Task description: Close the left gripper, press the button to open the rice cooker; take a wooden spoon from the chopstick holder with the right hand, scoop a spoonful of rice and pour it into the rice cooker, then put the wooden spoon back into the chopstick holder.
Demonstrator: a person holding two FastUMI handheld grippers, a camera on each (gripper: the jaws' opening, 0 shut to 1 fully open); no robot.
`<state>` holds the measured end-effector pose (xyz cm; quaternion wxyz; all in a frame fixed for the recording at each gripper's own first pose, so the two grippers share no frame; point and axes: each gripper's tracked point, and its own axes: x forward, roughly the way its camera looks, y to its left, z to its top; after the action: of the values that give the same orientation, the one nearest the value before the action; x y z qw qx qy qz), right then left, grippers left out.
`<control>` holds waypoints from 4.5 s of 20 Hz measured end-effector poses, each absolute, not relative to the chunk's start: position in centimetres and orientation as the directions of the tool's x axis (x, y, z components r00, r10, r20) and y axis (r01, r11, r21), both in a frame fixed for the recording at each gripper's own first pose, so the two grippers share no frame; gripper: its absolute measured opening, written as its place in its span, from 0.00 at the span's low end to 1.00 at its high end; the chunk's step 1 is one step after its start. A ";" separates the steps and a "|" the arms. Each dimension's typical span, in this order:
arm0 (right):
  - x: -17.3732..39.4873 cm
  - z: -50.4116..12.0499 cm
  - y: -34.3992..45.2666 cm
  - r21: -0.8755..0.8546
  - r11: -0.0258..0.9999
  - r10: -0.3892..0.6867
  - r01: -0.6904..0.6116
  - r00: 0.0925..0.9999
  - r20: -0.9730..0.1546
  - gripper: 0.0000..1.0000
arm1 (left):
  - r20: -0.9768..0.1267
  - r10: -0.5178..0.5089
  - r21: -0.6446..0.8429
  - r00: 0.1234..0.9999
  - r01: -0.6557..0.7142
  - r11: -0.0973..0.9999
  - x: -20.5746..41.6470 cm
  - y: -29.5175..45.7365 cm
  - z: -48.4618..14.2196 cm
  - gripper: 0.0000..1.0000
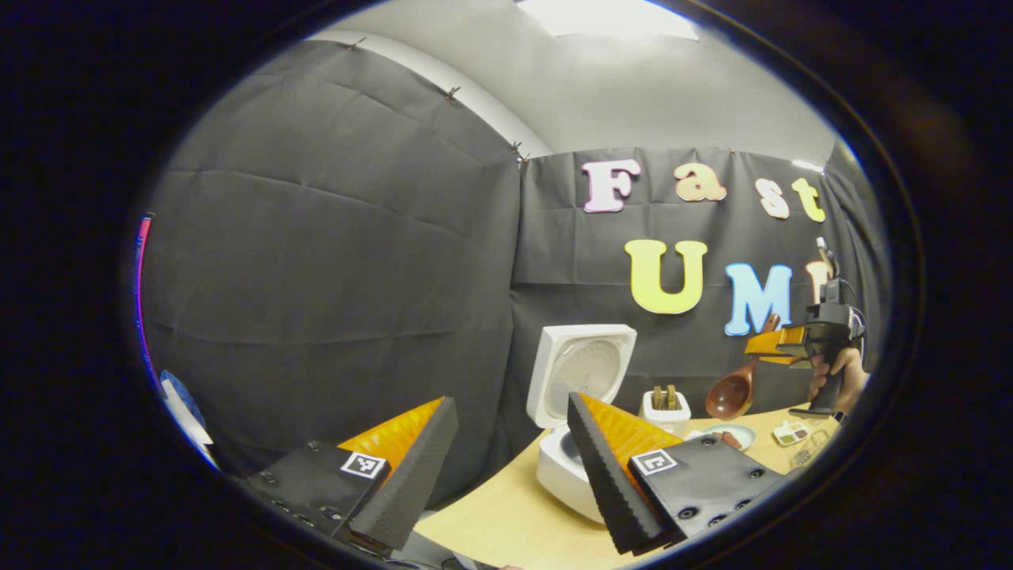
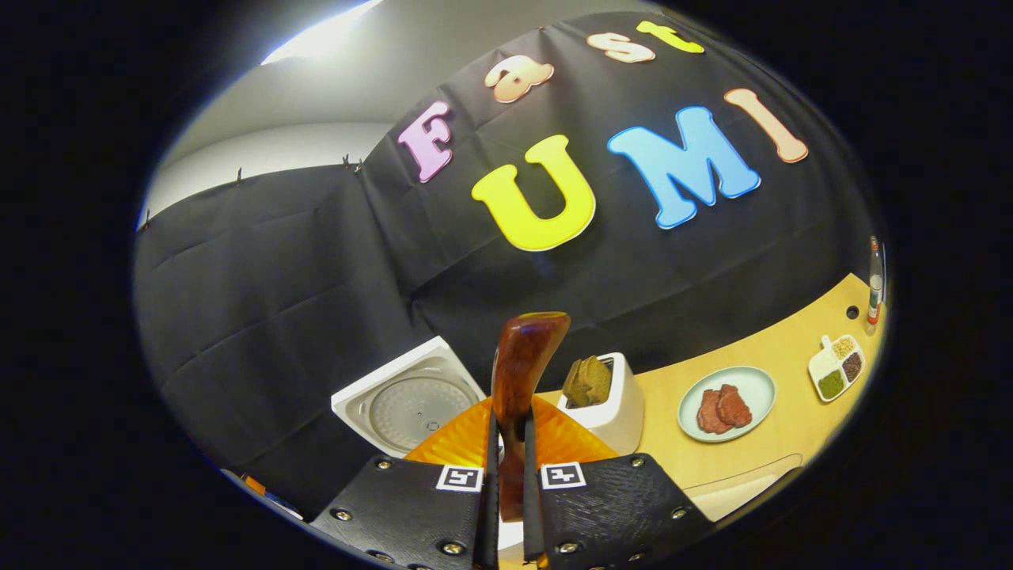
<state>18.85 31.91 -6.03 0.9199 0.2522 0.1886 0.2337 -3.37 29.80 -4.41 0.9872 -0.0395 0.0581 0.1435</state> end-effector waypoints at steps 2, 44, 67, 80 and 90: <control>18.9 -5.9 28.7 0.539 0.784 0.490 -0.309 0.841 -0.231 0.12 | -0.114 0.255 -0.065 0.960 -0.263 0.963 -2.5 28.0 -3.9 0.95; 14.1 -26.8 -7.6 0.297 0.945 0.053 0.137 0.833 -0.551 0.14 | -0.076 0.139 0.021 0.987 -0.137 0.990 -2.1 5.8 -0.1 0.97; 7.4 -9.0 -9.1 0.085 0.984 -0.129 0.155 0.957 -0.259 0.98 | -0.065 0.011 -0.027 0.998 -0.013 1.000 8.6 7.1 -0.3 0.97; 3.6 -5.7 -1.5 0.020 0.982 -0.180 0.186 0.968 -0.177 0.98 | -0.033 0.048 0.023 0.998 -0.048 0.999 21.9 17.0 1.1 0.99; 1.6 -7.0 -1.1 -0.011 0.969 -0.245 0.248 0.949 -0.198 0.98 | -0.064 0.174 -0.013 0.983 -0.175 0.984 32.9 24.4 -0.3 0.97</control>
<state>1.59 -1.14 -7.03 0.9872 0.0071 0.0992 -0.1248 32.93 24.38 -0.28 0.9956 -0.0090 0.0312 0.0877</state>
